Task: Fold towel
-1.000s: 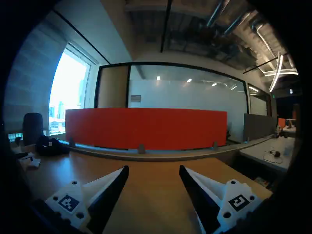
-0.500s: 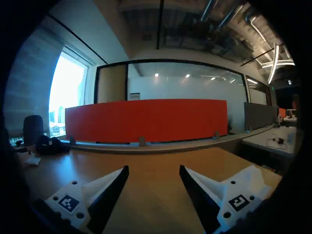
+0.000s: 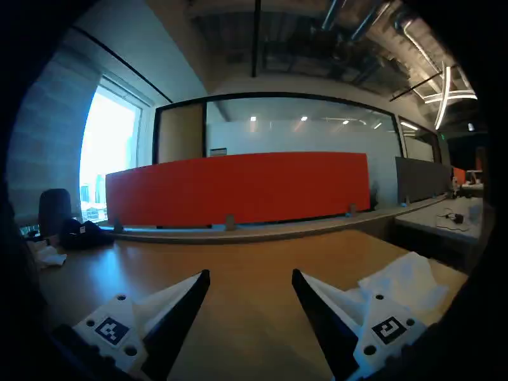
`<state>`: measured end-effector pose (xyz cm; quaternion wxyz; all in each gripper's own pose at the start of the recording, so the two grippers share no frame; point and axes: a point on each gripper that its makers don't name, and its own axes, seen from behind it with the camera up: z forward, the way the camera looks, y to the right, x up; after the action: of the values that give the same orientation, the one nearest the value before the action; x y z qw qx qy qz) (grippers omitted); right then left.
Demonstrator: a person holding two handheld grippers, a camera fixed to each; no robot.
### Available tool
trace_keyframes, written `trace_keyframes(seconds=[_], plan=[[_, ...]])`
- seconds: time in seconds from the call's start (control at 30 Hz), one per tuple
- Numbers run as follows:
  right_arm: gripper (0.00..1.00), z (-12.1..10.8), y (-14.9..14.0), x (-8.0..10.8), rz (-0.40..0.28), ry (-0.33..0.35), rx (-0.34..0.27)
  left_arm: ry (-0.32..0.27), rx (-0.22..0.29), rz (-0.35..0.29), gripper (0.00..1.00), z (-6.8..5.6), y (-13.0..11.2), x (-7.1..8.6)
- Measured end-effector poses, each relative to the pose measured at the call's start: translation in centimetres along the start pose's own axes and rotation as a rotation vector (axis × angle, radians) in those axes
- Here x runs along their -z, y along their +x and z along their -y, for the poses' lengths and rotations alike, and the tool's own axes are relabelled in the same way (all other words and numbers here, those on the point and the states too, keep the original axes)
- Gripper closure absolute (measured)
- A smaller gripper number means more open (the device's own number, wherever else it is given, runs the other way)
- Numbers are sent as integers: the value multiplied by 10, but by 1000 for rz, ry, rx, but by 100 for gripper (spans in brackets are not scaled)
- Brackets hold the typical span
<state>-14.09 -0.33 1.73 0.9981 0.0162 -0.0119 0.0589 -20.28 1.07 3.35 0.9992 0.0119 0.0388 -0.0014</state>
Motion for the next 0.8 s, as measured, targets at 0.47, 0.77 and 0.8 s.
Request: trace_keyframes(seconds=[0.47, 0.77, 0.8], plan=[[0, 4, -5, 3, -7, 6, 23, 0, 0, 0, 8, 0, 0, 0], [0, 5, -1, 5, -19, 5, 31, 0, 0, 0, 8, 0, 0, 0], [0, 5, -1, 6, -20, 5, 32, 0, 0, 0, 8, 0, 0, 0]])
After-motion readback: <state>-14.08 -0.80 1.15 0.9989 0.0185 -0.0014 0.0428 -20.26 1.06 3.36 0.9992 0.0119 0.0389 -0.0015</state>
